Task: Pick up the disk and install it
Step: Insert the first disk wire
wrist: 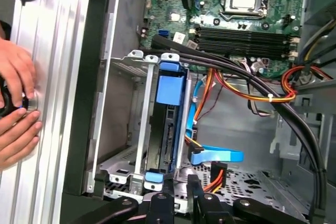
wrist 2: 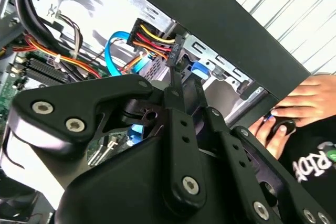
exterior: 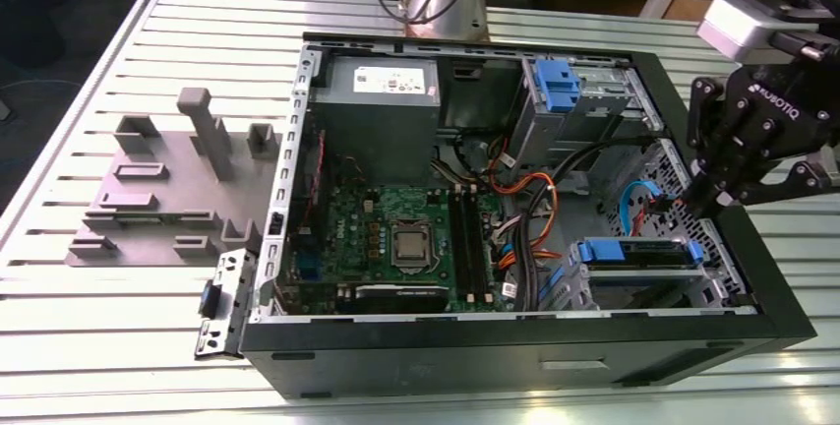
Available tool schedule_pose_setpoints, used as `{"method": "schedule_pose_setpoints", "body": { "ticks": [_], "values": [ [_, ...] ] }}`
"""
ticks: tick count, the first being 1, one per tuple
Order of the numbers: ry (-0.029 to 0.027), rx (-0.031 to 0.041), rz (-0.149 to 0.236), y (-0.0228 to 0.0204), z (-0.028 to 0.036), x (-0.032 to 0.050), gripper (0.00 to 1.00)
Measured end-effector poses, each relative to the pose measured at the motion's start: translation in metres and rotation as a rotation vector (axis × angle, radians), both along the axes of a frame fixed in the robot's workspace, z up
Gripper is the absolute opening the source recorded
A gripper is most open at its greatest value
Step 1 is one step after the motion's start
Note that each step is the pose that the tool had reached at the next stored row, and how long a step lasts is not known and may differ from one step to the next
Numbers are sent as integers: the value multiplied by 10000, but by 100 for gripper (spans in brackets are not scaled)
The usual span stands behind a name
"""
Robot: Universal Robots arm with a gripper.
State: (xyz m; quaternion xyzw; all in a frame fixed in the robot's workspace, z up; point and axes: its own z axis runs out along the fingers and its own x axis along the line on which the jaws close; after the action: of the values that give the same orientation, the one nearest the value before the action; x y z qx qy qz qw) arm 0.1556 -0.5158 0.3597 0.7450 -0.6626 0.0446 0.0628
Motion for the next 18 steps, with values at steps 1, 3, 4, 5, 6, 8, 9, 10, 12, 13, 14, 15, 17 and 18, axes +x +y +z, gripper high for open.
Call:
{"method": "schedule_pose_setpoints", "body": {
  "ticks": [1, 3, 4, 5, 6, 8, 9, 10, 12, 13, 14, 15, 17, 18],
  "values": [
    [0, -13, 57, 0, 0, 0, 25],
    [1, -17, 134, 7, 1, -1, 25],
    [0, -16, 151, 15, 1, -1, 25],
    [0, -15, 169, 24, 0, -1, 25],
    [0, -15, 184, 35, 0, -1, 25],
    [0, -16, 211, 60, 0, -1, 25],
    [0, -16, 224, 72, 0, -1, 25],
    [0, -17, 240, 80, 0, -1, 25],
    [0, -18, 288, 90, -1, 0, 25],
    [0, -18, 324, 92, -2, 0, 25],
    [0, -22, 363, 93, -3, 1, 25],
    [0, -26, 400, 94, -4, 1, 25],
    [0, -48, 476, 96, -6, 1, 25],
    [1, -57, 520, 96, -8, 1, 25]
  ]
}}
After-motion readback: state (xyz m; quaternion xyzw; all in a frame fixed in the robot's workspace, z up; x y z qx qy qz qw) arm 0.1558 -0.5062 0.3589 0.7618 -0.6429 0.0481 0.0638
